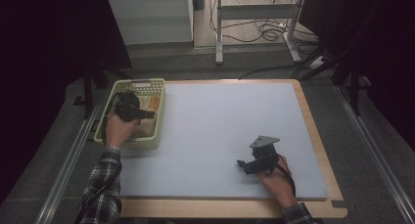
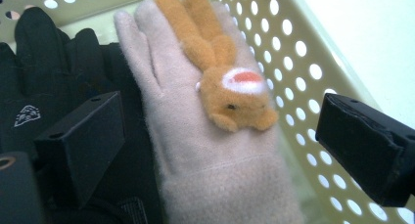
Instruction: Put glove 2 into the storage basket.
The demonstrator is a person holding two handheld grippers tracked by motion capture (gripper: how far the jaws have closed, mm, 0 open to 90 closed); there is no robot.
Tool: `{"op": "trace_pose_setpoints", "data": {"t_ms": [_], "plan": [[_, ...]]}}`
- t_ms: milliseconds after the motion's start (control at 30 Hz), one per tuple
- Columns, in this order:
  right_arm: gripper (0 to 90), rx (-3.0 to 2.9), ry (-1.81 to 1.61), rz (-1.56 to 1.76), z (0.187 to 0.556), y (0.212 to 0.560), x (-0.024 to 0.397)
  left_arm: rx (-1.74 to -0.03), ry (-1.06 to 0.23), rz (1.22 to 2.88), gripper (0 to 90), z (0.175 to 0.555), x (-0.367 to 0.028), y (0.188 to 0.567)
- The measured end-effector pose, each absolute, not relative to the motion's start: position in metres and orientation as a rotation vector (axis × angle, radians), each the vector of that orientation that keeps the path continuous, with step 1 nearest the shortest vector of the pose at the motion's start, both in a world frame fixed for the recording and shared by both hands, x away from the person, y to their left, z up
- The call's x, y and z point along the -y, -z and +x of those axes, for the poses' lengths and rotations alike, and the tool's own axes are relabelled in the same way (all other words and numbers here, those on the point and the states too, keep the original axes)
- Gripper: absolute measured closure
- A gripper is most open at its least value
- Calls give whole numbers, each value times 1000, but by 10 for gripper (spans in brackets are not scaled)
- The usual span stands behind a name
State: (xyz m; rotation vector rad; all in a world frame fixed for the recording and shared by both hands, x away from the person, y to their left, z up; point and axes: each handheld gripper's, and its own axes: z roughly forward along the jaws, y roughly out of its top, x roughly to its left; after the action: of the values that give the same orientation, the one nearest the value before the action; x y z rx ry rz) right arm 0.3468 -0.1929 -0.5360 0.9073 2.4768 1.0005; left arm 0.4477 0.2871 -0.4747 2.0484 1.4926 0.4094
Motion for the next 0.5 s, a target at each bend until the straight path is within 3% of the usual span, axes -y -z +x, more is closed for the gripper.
{"op": "trace_pose_setpoints", "data": {"t_ms": [500], "plan": [[70,-2478,-997,906,347,536,193,-1400,-449,2054,26,424,-290,465]]}}
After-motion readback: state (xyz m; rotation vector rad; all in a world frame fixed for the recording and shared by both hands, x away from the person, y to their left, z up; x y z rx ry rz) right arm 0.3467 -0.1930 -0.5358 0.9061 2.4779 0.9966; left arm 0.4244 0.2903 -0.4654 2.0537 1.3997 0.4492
